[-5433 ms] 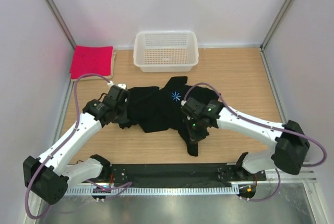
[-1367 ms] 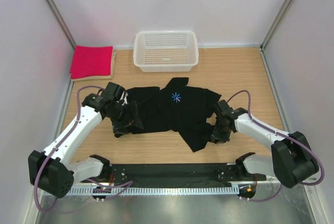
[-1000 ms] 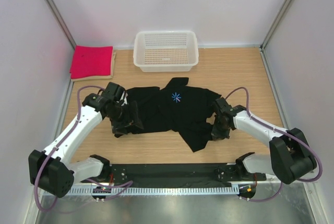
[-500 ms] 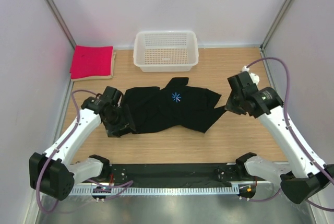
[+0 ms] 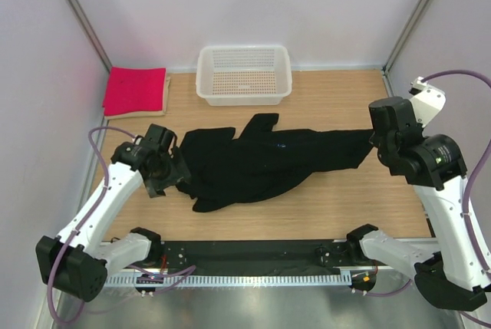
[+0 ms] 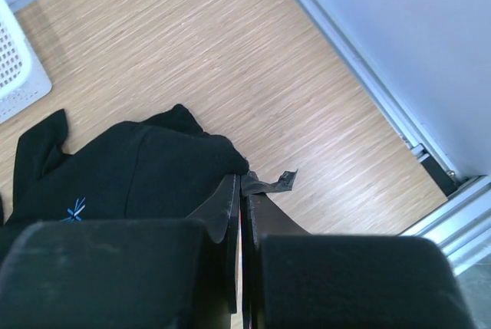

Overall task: Fold and stack the t-shirts
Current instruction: Flatten the tshirt out

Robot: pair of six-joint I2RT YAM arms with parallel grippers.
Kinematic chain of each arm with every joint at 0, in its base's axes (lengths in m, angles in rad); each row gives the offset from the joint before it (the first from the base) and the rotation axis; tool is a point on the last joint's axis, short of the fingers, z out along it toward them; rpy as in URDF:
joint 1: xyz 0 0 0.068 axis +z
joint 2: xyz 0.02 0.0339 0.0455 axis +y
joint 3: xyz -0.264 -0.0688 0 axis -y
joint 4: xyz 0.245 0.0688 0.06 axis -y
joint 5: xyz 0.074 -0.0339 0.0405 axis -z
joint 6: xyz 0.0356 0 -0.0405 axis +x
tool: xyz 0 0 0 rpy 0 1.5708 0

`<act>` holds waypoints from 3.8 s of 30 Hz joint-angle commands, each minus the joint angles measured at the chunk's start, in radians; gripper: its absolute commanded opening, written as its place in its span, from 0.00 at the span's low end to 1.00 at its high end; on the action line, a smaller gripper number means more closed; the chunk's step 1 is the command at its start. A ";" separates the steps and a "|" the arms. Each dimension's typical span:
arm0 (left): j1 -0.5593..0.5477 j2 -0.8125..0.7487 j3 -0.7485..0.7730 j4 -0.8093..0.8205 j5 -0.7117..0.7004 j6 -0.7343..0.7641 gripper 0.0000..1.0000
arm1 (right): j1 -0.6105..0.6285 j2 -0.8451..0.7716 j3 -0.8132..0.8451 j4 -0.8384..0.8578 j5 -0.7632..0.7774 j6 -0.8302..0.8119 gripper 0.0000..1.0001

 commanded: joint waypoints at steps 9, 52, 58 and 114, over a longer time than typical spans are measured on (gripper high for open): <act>0.005 0.121 -0.171 0.200 0.267 0.011 0.73 | -0.005 0.004 -0.004 -0.090 0.024 -0.074 0.01; -0.007 0.840 0.767 0.020 -0.083 0.391 0.46 | -0.006 0.060 -0.025 -0.028 -0.125 -0.155 0.01; -0.007 0.652 0.618 0.044 -0.109 0.324 0.78 | -0.006 0.069 -0.036 -0.019 -0.142 -0.158 0.01; 0.029 0.655 0.437 0.161 -0.014 0.258 0.18 | -0.009 0.058 -0.065 0.003 -0.217 -0.199 0.01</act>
